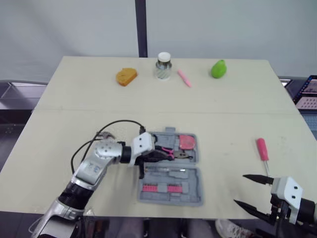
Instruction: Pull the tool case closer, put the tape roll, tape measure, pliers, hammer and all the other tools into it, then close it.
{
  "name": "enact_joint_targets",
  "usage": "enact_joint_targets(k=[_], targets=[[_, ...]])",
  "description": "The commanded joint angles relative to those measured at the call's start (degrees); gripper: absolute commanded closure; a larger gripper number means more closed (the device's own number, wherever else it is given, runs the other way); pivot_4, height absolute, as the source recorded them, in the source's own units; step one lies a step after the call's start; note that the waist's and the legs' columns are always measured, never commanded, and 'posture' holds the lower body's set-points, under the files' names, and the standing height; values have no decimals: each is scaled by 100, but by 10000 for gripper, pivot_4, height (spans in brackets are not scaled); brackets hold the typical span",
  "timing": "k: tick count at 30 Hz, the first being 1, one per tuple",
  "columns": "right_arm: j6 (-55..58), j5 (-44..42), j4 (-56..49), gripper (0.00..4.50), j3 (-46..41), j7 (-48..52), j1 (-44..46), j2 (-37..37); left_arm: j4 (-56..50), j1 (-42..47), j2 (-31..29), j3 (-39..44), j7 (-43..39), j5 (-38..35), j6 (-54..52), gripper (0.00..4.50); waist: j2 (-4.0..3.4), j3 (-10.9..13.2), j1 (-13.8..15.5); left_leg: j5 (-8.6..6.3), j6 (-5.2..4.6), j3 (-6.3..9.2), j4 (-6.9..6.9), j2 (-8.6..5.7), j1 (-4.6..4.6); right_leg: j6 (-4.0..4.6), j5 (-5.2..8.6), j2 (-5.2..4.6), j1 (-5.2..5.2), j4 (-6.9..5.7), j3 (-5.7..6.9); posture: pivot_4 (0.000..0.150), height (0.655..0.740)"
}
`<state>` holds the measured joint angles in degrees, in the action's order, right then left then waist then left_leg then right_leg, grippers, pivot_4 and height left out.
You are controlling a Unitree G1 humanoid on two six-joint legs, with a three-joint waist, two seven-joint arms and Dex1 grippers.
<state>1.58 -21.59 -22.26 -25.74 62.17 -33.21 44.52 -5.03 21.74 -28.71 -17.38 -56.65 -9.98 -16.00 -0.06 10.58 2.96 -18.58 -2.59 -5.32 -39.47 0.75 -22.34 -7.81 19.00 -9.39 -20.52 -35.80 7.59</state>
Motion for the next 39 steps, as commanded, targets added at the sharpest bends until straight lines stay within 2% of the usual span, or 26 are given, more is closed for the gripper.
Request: enact_joint_targets(k=[1, 39], targets=[[4, -63, -33, 0, -188, -39, -13, 0, 60, -116, -18, -79, -66, 162, 516, 44797, 0, 0, 1, 0, 0, 0, 0, 0, 0, 0, 0, 0, 0, 0, 0, 1500, 6950], [-7, -69, -162, 0, -410, -94, -292, -76, 686, -324, 178, -441, 53, 818, 700, 44797, -2, -1, -8, -4, -1, -3, 0, 1, 1, 0, 0, -2, -3, -3, 0, 1500, 6950]])
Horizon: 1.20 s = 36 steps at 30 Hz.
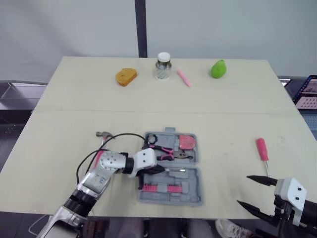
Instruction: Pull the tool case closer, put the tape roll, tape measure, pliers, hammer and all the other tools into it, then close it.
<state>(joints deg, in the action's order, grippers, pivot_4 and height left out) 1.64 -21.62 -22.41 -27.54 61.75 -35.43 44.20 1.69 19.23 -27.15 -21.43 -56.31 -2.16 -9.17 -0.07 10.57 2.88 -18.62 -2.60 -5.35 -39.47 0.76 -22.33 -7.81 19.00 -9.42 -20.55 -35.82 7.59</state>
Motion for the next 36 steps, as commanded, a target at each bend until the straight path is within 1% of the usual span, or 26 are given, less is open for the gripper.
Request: enact_joint_targets(k=[1, 24, 36], targets=[[-13, -63, -148, 0, -231, -56, -74, -45, 34, -77, 19, -46, 21, 55, 20, 44797, 0, 0, 1, 0, 0, 0, 0, 0, 0, 0, 0, 0, 0, 0, 0, 1500, 6950], [-43, -82, -262, 0, -331, -68, -255, -128, 38, -137, -37, -433, 31, 385, -421, 44797, -18, -36, 22, -8, -4, 1, 0, -2, 6, 0, 0, -4, 8, 4, 0, 1500, 6950], [63, -129, -444, 0, -308, -79, -224, -229, 239, -31, 33, -648, -10, 544, -564, 44797, -33, -78, 36, -15, -7, 2, 0, -2, 13, 0, 0, -7, 18, 19, 0, 1500, 6950]])
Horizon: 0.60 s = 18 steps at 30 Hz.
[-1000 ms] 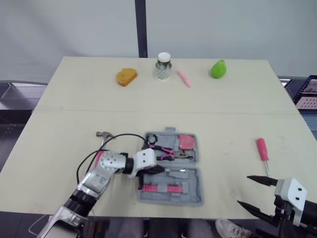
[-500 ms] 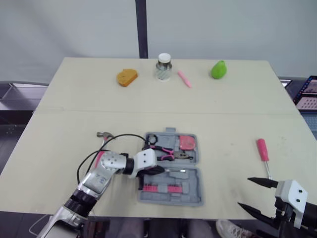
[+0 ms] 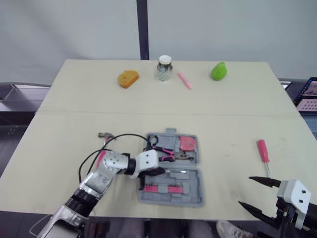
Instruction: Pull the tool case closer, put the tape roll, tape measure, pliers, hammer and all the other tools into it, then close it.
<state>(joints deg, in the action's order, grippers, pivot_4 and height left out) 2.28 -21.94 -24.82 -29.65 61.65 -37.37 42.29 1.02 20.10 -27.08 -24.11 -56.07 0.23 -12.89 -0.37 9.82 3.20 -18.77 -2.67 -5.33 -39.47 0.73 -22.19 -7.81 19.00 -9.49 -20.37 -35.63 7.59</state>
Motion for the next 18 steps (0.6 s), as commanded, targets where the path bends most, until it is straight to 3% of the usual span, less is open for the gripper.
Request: enact_joint_targets(k=[1, 18], targets=[[9, -96, -216, 0, -88, -72, -21, -44, 340, -112, 35, -394, -33, 313, -186, 44797, -6, -6, 5, 0, 0, 0, 0, 0, 0, 0, 0, -1, 0, 1, 0, 1500, 6950], [130, -92, -325, 0, -39, -81, 77, -71, 697, -50, 156, -721, -104, 481, -197, 44797, -22, -57, 109, -11, -11, -6, -1, -8, 4, 0, 0, -9, 4, 11, -3, 1500, 6950]])
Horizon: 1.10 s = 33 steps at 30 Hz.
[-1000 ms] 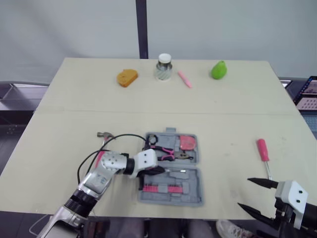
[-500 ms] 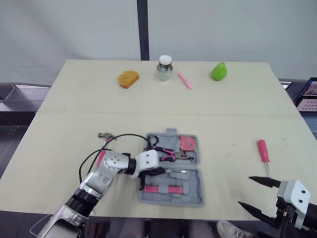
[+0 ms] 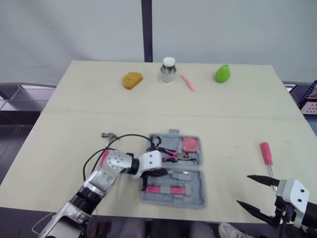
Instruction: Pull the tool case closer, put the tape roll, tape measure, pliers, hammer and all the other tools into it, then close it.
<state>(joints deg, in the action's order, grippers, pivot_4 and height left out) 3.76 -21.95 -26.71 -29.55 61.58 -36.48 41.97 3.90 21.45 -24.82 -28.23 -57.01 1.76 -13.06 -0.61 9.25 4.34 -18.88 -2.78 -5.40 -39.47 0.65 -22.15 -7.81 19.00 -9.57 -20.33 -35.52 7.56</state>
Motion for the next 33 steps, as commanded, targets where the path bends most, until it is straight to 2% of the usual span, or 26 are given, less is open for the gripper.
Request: enact_joint_targets(k=[1, 8, 21, 33], targets=[[-12, -87, -137, 0, -51, -70, -8, -40, 420, -182, -66, -314, -10, 331, -180, 44797, 4, -2, -17, -1, 1, 0, 0, 1, 1, 0, 0, 1, -1, 1, 1, 1500, 6950], [4, -54, -112, 0, -36, -68, 32, -26, 491, -179, -42, -245, -9, 255, -8, 44797, 3, -3, -92, -2, 5, -2, 1, 8, 3, 0, 0, 2, -2, 3, 2, 1500, 6950], [14, -12, -2, 0, 28, -60, 221, 11, -893, -295, -129, 1084, -275, -1283, -804, 44797, 5, 8, -152, -2, 9, -3, 2, 15, -7, 4, 3, 2, -14, 1, 4, 1500, 6950], [-1, 17, 31, 0, 12, -26, 283, 17, -433, -215, -107, 755, -10, -683, -356, 44797, 9, 11, -144, -3, 8, -6, 2, 12, -10, 4, 2, 7, -14, 1, 5, 1500, 6950]])
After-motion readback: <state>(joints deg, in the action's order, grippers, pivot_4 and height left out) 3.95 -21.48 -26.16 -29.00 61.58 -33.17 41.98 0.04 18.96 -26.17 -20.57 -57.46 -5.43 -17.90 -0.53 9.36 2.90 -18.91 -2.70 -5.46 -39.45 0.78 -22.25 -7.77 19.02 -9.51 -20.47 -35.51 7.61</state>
